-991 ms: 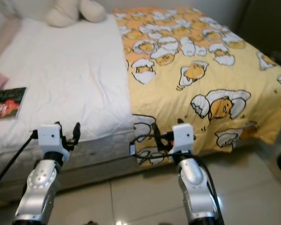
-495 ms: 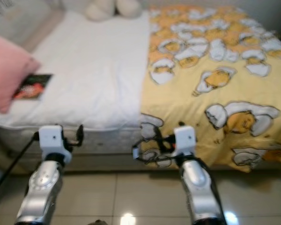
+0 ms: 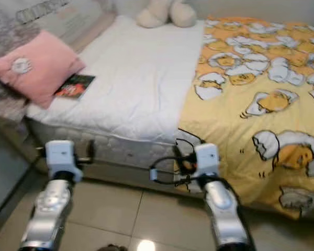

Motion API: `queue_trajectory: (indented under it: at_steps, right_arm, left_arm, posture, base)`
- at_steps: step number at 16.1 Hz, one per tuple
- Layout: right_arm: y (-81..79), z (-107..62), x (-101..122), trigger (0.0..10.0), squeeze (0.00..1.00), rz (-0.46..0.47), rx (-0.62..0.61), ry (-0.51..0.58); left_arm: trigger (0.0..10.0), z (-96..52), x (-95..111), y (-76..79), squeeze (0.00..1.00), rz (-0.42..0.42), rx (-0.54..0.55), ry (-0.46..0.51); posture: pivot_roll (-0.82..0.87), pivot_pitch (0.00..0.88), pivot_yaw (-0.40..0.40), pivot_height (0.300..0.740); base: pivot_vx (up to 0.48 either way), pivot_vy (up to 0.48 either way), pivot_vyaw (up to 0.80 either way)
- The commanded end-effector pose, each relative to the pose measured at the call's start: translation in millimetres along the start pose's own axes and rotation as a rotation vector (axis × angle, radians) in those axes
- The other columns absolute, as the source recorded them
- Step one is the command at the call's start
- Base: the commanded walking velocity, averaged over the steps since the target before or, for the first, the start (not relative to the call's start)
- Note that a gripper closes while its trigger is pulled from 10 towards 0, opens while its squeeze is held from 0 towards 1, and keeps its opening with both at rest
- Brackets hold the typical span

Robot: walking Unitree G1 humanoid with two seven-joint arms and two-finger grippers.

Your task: Clean up the room

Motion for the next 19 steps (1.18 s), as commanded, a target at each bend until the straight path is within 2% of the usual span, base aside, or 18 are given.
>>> queue_trajectory:
  at_steps: [1, 2, 4, 6, 7, 10, 12, 13, 14, 15, 17, 19]
  right_arm:
    - [-0.2, 3.3, 5.7, 10.0, 0.00, 0.011, 0.002, 0.027]
    - [-1.2, 3.3, 4.6, 10.0, 0.00, 0.016, 0.005, 0.022]
    - [-2.6, 4.0, 3.2, 10.0, 0.00, 0.051, -0.001, 0.017]
    - [-3.8, 6.2, 5.1, 10.0, 0.00, 0.028, 0.009, 0.022]
    - [-3.6, 7.2, 5.4, 10.0, 0.00, 0.033, 0.004, 0.021]
    - [-5.1, 7.8, 5.5, 10.0, 0.00, 0.033, 0.009, 0.019]
    - [-6.5, 7.8, 4.6, 10.0, 0.00, 0.026, 0.012, 0.017]
    - [-5.6, 11.2, 5.1, 10.0, 0.00, 0.025, -0.001, 0.020]
    - [-5.4, 13.2, 6.3, 10.0, 0.00, 0.029, -0.008, 0.023]
    - [-6.2, 13.6, 7.3, 10.0, 0.00, 0.027, -0.007, 0.026]
    - [-6.6, 10.3, 3.9, 10.0, 0.00, 0.036, -0.018, 0.017]
    - [-4.3, 7.3, 3.3, 10.0, 0.00, 0.054, -0.039, 0.023]
  left_arm:
    - [10.0, 1.0, 5.5, -2.2, 0.00, 0.023, 0.004, 0.023]
    - [10.0, 0.9, 5.1, 0.2, 0.00, -0.009, -0.003, 0.017]
    - [10.0, 1.1, 6.4, 2.8, 0.00, -0.014, -0.012, 0.022]
    - [10.0, 2.2, 6.8, 5.2, 0.00, -0.025, -0.023, 0.027]
    - [10.0, 3.8, 7.6, 6.8, 0.00, 0.015, -0.033, 0.032]
    - [10.0, 4.5, 8.8, 6.6, 0.00, 0.017, -0.034, 0.036]
    - [10.0, 4.0, 0.9, 5.7, 0.00, 0.009, -0.024, 0.008]
    - [10.0, 10.2, -6.8, 10.5, 0.00, -0.039, -0.034, -0.036]
    - [10.0, 15.2, -5.4, 13.3, 0.00, -0.037, -0.054, -0.038]
    - [10.0, 19.5, 0.9, 9.8, 0.00, -0.039, -0.052, -0.016]
    - [10.0, 19.5, 2.3, 1.3, 0.00, -0.026, -0.040, -0.014]
    - [10.0, 16.2, 4.3, 2.2, 0.00, -0.026, -0.069, 0.003]
  posture:
    - [-0.11, 0.000, 0.035, 0.740]
    - [-0.11, 0.000, 0.035, 0.740]
    - [-0.11, 0.000, 0.035, 0.740]
    - [-0.11, 0.000, 0.039, 0.740]
    - [-0.11, 0.000, 0.039, 0.740]
    - [-0.11, 0.000, 0.042, 0.740]
    - [-0.12, 0.000, 0.058, 0.740]
    - [-0.12, 0.000, 0.068, 0.740]
    - [-0.12, 0.000, 0.069, 0.740]
    - [-0.13, 0.000, 0.070, 0.740]
    - [-0.13, 0.000, 0.073, 0.740]
    - [-0.13, 0.000, 0.076, 0.740]
  base:
    - [0.000, 0.000, 0.55]
    - [0.000, 0.379, 0.56]
    - [0.000, 0.454, 0.28]
    - [0.000, 0.139, 0.40]
    - [0.000, 0.000, 0.76]
    - [0.000, -0.480, 0.74]
    - [0.000, -0.480, 0.71]
    - [0.000, 0.000, 0.68]
    - [0.000, 0.000, 0.68]
    - [0.000, 0.000, 0.68]
    - [0.000, 0.000, 0.68]
    - [0.000, 0.000, 0.68]
Point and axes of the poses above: a point about 5 cm out from each wrist's last joint towards the gripper, its own z axis pointing out of the wrist towards the gripper, its own x axis along the axis of the wrist's last joint, y = z × x, the point moved 3 cm from there along z, pointing out of the wrist towards the gripper, and after that the axes turned 7 degrees about -z, right-handed, at the moved point
